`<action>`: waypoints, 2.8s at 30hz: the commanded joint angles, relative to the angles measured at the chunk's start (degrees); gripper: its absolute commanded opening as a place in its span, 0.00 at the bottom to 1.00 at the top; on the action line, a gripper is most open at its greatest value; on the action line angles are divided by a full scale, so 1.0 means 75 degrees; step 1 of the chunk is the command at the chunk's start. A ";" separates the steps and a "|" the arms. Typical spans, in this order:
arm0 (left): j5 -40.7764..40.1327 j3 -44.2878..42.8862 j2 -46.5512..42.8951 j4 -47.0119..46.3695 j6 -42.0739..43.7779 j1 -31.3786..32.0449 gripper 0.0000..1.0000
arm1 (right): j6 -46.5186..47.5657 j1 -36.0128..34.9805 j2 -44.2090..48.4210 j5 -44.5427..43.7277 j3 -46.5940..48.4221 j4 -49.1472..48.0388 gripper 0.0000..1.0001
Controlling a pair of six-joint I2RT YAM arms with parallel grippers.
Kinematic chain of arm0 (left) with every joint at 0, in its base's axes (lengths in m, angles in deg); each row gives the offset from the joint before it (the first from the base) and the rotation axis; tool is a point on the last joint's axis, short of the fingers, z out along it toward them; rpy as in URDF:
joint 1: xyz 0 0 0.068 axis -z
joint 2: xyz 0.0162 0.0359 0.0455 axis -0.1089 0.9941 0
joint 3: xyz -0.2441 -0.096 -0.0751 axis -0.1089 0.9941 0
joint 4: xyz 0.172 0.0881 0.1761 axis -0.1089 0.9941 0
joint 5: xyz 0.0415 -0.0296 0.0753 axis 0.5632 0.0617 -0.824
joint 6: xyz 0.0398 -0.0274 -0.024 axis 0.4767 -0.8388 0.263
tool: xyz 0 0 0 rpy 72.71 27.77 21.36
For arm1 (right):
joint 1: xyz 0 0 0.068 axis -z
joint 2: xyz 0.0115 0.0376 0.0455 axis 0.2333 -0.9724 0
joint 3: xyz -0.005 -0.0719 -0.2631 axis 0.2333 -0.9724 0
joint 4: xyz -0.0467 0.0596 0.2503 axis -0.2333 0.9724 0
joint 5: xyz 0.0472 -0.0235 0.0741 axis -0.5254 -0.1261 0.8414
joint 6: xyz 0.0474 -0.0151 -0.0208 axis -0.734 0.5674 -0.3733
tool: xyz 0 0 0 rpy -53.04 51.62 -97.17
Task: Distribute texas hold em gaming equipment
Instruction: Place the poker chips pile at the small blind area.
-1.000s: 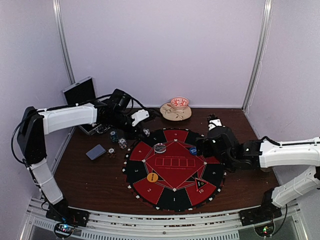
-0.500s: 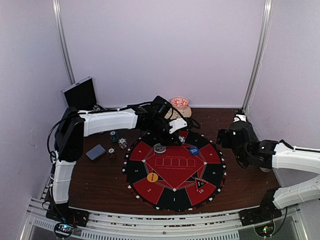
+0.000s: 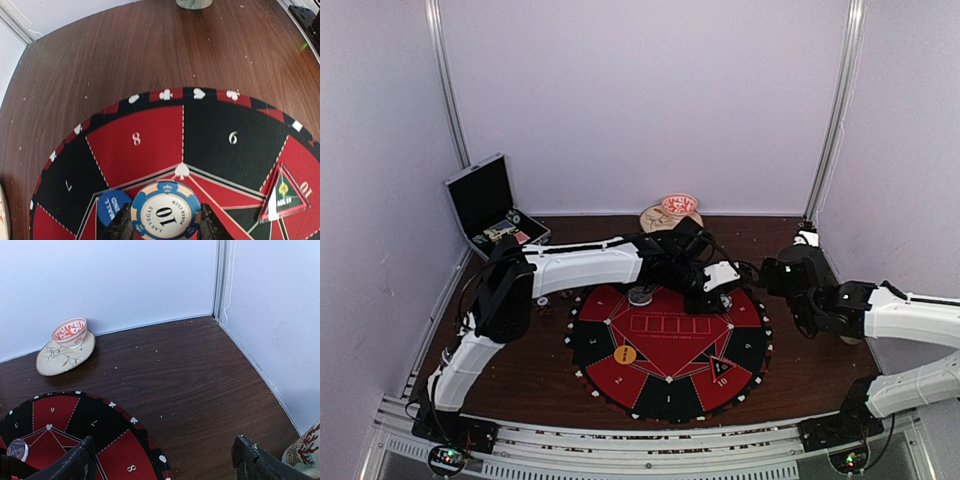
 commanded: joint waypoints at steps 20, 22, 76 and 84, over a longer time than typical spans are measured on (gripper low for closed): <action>-0.0783 -0.3321 0.2753 -0.0944 0.0062 -0.0004 0.22 | -0.0415 0.0091 0.1479 -0.0197 -0.0265 0.0398 0.94; -0.0925 -0.3358 0.2860 -0.1039 0.0164 -0.0007 0.22 | -0.0392 0.0085 0.1517 -0.0135 -0.0280 0.0385 0.94; -0.2000 -0.3329 0.2844 -0.1135 0.0488 0.0099 0.68 | -0.0129 0.0091 0.1600 0.0333 -0.0379 0.0093 0.92; -0.1499 -0.3274 0.2436 -0.0817 0.0135 0.0110 0.81 | -0.0119 0.0091 0.1229 0.0338 -0.0356 -0.0014 0.92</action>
